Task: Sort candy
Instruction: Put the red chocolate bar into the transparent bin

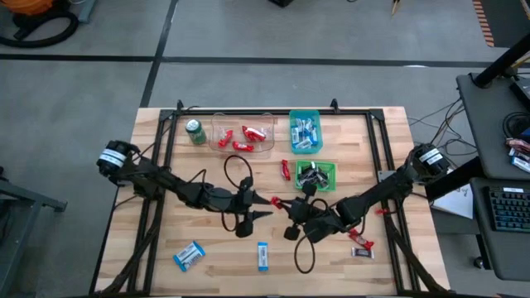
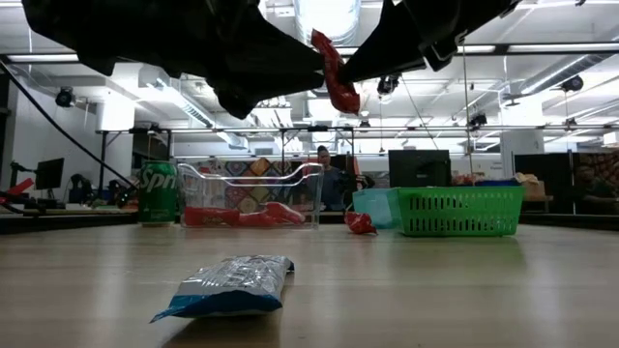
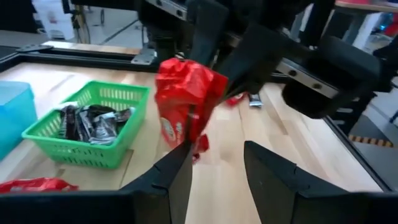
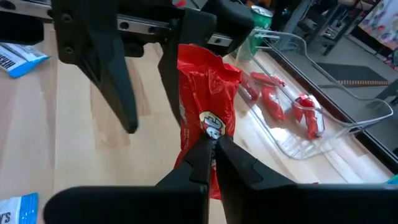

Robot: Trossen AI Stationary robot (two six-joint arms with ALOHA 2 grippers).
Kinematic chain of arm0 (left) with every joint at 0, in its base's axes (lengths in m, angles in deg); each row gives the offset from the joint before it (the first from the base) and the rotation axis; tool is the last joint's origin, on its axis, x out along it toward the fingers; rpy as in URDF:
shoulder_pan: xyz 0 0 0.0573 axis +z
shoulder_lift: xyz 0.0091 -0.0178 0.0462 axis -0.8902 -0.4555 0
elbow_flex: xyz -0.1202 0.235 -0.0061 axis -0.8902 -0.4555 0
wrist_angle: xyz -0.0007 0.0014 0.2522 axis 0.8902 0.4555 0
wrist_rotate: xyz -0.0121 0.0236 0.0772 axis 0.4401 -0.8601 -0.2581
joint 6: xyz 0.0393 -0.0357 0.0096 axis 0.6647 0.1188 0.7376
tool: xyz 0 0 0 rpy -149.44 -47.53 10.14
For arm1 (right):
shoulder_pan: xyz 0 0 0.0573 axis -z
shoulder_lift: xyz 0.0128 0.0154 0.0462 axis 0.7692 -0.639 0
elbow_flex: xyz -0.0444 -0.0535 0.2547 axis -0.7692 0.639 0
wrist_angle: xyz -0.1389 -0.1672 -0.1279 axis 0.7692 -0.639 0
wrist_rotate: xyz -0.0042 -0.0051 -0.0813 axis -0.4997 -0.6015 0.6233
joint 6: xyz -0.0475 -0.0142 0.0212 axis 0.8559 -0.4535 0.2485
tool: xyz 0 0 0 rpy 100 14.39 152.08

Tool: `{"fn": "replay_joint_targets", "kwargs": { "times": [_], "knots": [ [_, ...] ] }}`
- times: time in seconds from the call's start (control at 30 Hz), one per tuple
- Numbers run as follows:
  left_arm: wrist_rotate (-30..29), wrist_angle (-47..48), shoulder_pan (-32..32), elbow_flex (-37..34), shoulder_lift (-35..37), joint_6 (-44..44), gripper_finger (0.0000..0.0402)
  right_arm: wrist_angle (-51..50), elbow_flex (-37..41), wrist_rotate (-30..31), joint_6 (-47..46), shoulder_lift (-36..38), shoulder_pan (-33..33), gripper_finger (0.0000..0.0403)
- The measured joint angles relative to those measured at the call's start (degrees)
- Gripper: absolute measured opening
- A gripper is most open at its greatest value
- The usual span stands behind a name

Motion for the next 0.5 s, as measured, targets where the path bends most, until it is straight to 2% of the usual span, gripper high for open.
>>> {"fn": "replay_joint_targets", "kwargs": {
  "times": [0.13, 0.5],
  "knots": [
    [-2.70, -1.01, 0.13, 0.00, -0.01, -0.94, 0.0129, 0.04, 0.00, -0.06, -0.07, 0.00, 0.02, 0.0008],
    [-4.01, -6.11, 0.63, 0.02, 0.00, 0.41, 0.0116, 0.04, 0.00, -1.22, -0.07, -0.15, 0.02, 0.0008]
  ]
}}
